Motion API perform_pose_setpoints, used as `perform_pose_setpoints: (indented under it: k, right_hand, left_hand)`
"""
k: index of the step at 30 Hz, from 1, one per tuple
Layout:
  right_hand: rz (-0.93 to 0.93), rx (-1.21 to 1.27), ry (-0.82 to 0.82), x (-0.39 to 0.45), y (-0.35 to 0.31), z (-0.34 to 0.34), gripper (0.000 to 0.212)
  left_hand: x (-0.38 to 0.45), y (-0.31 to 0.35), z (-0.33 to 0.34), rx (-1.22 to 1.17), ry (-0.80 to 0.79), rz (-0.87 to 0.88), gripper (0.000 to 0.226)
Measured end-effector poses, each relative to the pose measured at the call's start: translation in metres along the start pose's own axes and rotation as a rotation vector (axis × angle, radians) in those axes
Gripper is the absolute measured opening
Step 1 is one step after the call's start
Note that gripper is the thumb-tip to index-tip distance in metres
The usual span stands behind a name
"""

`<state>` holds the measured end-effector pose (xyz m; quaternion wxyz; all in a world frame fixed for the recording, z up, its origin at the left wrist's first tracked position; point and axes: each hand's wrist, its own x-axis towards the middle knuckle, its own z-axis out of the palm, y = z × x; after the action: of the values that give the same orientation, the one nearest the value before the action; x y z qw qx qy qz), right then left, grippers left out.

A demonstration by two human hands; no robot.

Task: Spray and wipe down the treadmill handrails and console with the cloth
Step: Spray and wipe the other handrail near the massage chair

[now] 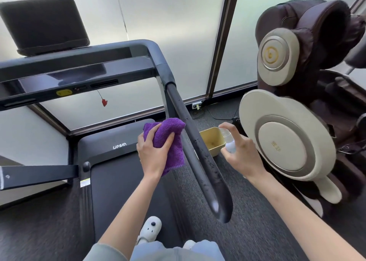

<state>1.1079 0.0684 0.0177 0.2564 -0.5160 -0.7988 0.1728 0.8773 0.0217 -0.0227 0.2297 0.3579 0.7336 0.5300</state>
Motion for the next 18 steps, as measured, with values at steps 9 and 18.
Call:
perform_pose_setpoints:
  k: [9,18]
  right_hand:
    - [0.061,-0.014,-0.093,-0.035,0.006,-0.022,0.069]
    - [0.035,0.008,-0.079,-0.069,0.006,-0.017,0.07]
  left_hand:
    - [-0.012,-0.004,0.0,-0.001,0.0,-0.017,0.045]
    - [-0.027,-0.005,0.006,0.001,-0.017,-0.001,0.052]
